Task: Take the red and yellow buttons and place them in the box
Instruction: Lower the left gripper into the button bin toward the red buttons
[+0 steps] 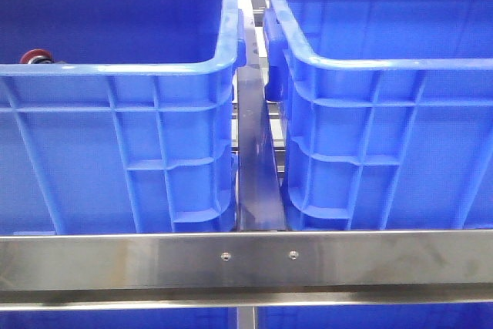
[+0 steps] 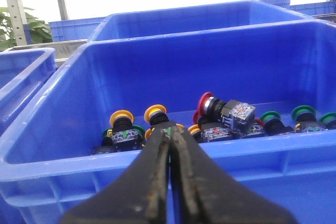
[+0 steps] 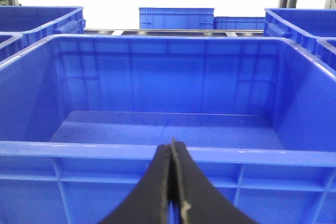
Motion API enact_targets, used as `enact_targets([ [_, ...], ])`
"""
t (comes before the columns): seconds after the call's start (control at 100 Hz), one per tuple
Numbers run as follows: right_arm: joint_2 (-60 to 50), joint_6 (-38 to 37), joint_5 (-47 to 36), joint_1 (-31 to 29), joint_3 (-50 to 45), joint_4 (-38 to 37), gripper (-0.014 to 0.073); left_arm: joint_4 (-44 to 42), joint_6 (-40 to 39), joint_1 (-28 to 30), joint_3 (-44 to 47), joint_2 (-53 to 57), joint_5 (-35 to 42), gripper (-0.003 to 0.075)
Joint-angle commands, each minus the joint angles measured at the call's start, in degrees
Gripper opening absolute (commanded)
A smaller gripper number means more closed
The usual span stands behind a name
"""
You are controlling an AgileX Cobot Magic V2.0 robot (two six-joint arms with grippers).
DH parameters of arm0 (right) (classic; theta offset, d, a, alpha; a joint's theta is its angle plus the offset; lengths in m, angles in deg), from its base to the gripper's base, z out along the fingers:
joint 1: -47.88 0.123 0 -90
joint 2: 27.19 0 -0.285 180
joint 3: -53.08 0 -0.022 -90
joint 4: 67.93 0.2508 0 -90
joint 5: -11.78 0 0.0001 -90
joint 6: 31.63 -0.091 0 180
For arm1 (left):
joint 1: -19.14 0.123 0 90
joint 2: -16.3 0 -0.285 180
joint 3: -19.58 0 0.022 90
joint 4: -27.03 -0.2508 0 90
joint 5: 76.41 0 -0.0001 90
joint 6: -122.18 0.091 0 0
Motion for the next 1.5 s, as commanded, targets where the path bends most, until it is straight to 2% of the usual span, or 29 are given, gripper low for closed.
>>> enact_targets([
  [0.0, -1.17, 0.18, -4.86, -0.10, 0.09, -0.46, -0.0067, 0.05, -0.48, -0.02, 0.37, 1.78, 4.60, -0.0019],
  [0.36, -1.17, 0.18, -4.86, -0.10, 0.09, -0.46, -0.0067, 0.05, -0.48, -0.02, 0.37, 1.78, 4.60, -0.0019],
  [0.55, -1.17, 0.18, -4.86, -0.10, 0.09, -0.46, -0.0067, -0.53, -0.38, -0.02, -1.72, 1.78, 9.58, -0.0019],
  [0.6, -1.17, 0.18, -4.86, -0.10, 0.09, -0.46, -0.0067, 1.02, -0.38, -0.02, -4.74, 1.78, 6.99, -0.0019],
  [0.8, -1.17, 0.18, -4.86, -0.10, 0.09, -0.46, -0.0067, 2.41, -0.38, -0.02, -21.94, -3.39, -11.39, -0.0019],
  [1.02, -1.17, 0.18, -4.86, -0.10, 0.09, -0.46, -0.0067, 2.02, -0.24, -0.02, -43.33, -18.46, -33.02, -0.0019],
  [1.12, -1.17, 0.18, -4.86, -0.10, 0.09, -0.46, -0.0067, 2.01, 0.17, -0.02, -50.38, -25.89, -42.85, -0.0019],
  [1.26, -1.17, 0.18, -4.86, -0.10, 0.09, -0.46, -0.0067, 2.00, 0.17, -0.02, -54.89, -34.22, -46.03, -0.0019],
  [1.49, -1.17, 0.18, -4.86, -0.10, 0.09, -0.46, -0.0067, 2.00, 0.17, -0.02, -55.20, -41.96, -46.43, -0.0011],
])
